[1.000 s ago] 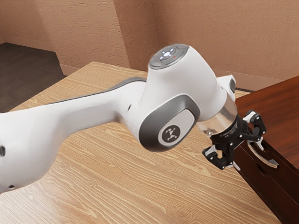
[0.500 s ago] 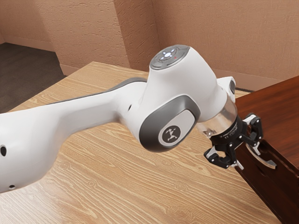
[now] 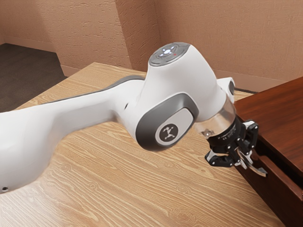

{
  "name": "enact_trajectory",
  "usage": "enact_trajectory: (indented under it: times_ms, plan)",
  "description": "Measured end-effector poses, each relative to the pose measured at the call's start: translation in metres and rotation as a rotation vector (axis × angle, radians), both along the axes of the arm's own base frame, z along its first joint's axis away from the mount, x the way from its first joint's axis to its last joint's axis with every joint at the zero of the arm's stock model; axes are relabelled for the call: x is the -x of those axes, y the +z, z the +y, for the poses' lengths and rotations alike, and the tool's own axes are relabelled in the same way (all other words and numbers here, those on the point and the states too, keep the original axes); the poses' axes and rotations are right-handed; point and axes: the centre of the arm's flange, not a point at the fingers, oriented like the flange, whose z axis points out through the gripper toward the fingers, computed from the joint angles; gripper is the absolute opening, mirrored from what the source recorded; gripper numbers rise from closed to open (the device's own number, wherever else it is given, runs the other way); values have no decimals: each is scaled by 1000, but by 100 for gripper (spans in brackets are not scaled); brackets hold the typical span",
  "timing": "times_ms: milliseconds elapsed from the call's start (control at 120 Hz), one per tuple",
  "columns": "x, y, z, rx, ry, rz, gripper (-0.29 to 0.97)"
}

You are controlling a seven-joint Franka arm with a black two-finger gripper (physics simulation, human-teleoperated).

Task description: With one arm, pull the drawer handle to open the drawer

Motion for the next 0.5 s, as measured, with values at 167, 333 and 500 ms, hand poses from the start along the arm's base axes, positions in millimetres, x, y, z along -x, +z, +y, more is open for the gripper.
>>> enact_trajectory:
  times_ms: [167,333,500]
  plan:
    - [5,-2,3,-11,1,16,-10]
    - [15,2,9,-17,6,20,-11]
    - [26,3,14,-22,12,23,-11]
